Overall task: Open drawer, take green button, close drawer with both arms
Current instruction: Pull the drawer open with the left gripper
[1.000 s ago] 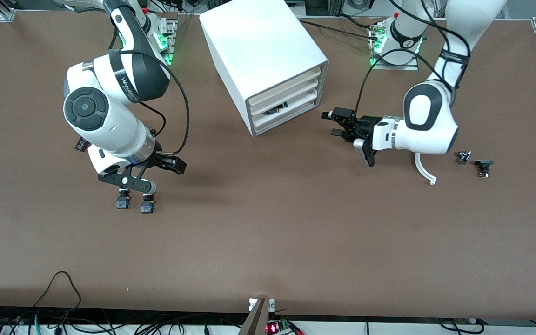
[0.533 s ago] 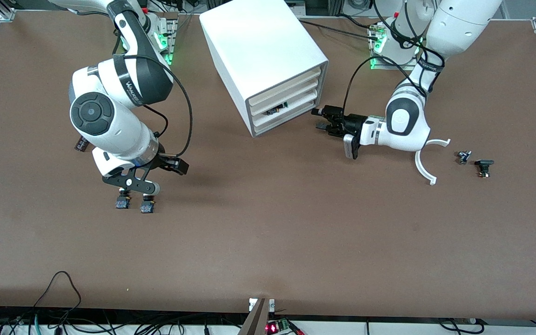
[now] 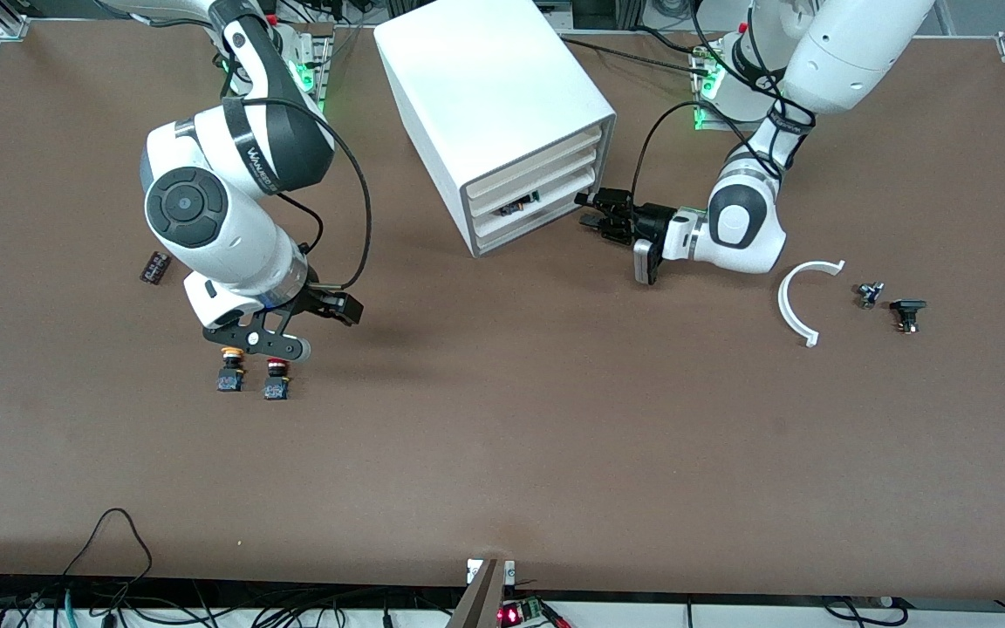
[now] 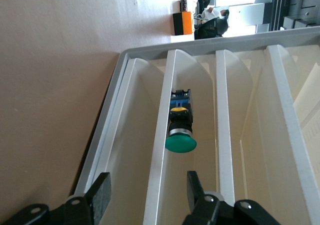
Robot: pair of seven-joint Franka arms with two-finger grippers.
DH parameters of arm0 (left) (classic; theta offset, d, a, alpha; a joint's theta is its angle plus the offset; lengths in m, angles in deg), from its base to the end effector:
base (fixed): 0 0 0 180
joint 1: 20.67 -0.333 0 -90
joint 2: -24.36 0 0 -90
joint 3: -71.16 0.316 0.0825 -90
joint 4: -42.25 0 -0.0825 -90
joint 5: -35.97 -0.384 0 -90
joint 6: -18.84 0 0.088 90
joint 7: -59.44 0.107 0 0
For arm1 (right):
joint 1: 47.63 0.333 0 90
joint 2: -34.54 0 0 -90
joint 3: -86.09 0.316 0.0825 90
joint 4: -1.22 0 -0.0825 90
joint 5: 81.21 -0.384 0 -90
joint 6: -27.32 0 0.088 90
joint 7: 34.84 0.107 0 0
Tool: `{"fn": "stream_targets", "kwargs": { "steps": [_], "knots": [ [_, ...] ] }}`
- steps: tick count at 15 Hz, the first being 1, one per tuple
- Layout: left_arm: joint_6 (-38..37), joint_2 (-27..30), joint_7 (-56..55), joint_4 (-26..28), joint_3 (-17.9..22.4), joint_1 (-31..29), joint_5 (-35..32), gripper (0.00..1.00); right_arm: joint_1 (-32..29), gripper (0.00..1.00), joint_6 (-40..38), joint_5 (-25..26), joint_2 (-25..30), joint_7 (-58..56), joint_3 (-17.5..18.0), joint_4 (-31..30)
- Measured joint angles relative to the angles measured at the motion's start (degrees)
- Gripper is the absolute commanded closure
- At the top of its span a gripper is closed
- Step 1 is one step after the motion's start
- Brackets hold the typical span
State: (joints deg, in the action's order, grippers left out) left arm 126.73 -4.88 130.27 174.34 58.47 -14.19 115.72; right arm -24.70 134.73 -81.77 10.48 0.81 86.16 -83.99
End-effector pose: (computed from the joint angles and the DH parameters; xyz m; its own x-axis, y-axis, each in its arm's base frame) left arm 0.4041 -0.2288 0.1302 0.9307 -0.3649 0.0250 -0.1114 -0.2178 0.9696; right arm 0.6242 0.2656 0.4293 0.9745 -0.2221 -0.0321 -0.2219 -0.9750 0.0110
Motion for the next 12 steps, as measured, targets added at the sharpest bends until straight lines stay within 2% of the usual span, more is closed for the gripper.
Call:
{"fn": "stream_targets", "kwargs": {
  "steps": [4,5,7,12],
  "knots": [
    [0.0,-0.5,3.7,2.7,-2.3,0.8,5.8,0.48,0.0,0.01,0.0,0.0,0.0,0.0,0.0,0.0],
    [0.0,-0.6,4.4,3.2,-2.4,1.1,6.6,0.62,0.0,0.01,0.0,0.0,0.0,0.0,0.0,0.0],
    [0.0,-0.7,5.3,3.6,-2.4,1.3,7.1,1.0,0.0,0.01,0.0,0.0,0.0,0.0,0.0,0.0],
    [0.7,-0.8,5.9,3.7,-2.4,1.8,7.1,1.0,1.1,0.01,1.6,0.0,0.0,1.3,0.0,0.1]
  ]
}}
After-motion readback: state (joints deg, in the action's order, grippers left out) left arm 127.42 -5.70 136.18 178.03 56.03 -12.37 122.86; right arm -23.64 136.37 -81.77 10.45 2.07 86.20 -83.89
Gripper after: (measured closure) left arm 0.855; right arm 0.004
